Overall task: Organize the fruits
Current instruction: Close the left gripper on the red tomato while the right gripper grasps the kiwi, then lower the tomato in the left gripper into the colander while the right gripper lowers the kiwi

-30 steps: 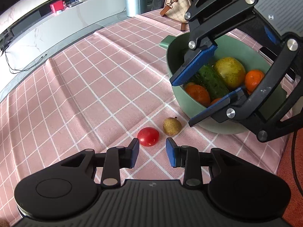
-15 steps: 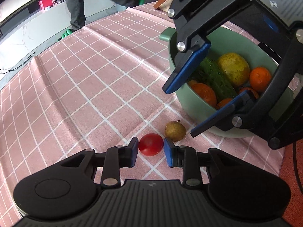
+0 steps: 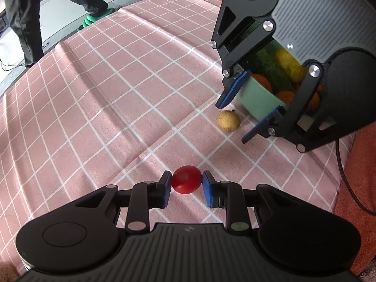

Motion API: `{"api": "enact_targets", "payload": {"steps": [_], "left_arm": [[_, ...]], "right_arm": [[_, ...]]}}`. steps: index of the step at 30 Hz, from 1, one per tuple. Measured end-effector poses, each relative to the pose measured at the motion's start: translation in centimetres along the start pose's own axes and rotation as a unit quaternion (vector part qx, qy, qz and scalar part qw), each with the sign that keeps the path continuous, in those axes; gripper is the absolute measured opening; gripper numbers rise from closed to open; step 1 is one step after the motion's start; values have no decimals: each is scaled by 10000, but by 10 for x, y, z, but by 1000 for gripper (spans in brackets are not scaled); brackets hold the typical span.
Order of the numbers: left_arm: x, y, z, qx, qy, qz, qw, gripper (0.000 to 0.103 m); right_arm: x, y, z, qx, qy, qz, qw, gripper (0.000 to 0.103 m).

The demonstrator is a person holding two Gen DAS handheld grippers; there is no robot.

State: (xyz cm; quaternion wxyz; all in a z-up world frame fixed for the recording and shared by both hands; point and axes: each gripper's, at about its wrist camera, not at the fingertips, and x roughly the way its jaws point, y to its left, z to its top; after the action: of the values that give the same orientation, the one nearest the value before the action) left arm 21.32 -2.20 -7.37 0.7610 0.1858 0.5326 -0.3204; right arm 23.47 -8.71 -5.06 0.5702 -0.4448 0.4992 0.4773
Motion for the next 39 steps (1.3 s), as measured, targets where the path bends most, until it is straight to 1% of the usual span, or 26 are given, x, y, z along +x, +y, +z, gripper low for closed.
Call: {"api": "enact_targets", "payload": {"steps": [3,5,12,14,16,21,23,26,30,32,36,39], "left_arm": [[-2,5,-7,-106,172,-27,9998,31],[-2,5,-8,-95,282,-20,9996,31],[-2,5,-7,-61,326,-98,9994,31],[-3,5,-7,-74,319,-110,9994,31],[-4,6,-8,-84,304,-120,9994,31],[-5,7,-10,-119,306,-87,9994,31],[-8,6,-10,-122,315,-55,9994,31],[-15,4,-10,-125,305,29,9995,31],[-30,-3,-7,-170,195,38,9997,31],[-38,-11,-2,-132,128,86,9998,31],[-52,-34,10,24,-22,146,9999,31],[-60,-58,22,241,-155,124,9995,31]], "right_arm": [[11,-3,3,1,212,-11,9998,33],[19,-5,4,-12,380,-19,9993,29],[35,-8,8,-73,696,-66,9975,29],[40,-8,11,-89,751,-39,9971,23],[42,-9,13,-104,756,-47,9971,23],[41,-5,16,-109,678,-109,9976,23],[33,-2,15,-108,587,-120,9981,23],[15,4,18,-41,336,-89,9994,23],[-15,14,15,73,-63,-36,9999,23],[-33,22,10,93,-219,-49,9997,23],[-66,42,-8,87,-357,-138,9992,23],[-86,53,-34,172,-445,-257,9985,23]]}}
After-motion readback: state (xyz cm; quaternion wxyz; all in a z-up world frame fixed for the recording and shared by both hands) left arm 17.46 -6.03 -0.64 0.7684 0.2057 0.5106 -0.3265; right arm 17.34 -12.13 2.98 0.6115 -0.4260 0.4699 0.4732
